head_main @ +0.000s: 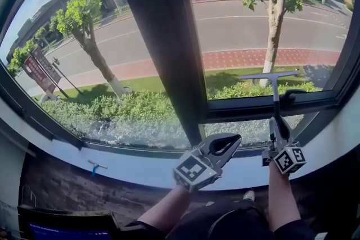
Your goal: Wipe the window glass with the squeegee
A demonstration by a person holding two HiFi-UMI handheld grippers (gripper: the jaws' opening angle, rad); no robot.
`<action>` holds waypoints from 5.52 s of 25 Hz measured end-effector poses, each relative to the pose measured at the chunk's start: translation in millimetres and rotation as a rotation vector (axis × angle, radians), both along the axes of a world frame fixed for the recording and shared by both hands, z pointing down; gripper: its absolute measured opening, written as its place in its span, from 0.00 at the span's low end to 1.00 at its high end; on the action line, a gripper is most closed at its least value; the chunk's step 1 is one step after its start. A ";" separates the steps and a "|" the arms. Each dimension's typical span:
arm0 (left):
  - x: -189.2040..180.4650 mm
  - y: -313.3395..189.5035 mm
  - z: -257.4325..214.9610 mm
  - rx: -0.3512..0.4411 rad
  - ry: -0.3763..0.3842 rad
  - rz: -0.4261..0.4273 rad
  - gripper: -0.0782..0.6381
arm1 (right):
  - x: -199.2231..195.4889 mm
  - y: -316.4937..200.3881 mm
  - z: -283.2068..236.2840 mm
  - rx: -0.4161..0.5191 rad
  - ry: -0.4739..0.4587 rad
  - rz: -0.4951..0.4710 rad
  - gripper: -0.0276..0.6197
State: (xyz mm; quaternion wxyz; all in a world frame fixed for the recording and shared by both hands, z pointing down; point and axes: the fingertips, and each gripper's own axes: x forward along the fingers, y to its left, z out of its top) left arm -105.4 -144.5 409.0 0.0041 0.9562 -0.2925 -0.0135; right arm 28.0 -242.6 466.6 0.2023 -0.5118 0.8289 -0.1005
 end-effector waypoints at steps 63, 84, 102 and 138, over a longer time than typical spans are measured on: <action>-91.5 -44.5 -85.6 0.205 0.018 -0.095 0.11 | -129.8 -86.1 -404.6 0.690 -0.158 -0.068 0.20; -92.5 -48.8 -83.7 0.201 0.042 -0.119 0.11 | -128.4 -92.3 -412.4 0.704 -0.139 -0.133 0.20; -85.1 -43.6 -72.9 0.152 0.043 -0.108 0.11 | -129.3 -89.1 -378.8 0.654 -0.138 -0.139 0.19; -71.7 -28.8 -54.0 0.086 0.029 -0.056 0.11 | -124.9 -70.8 -262.4 0.472 -0.139 -0.090 0.19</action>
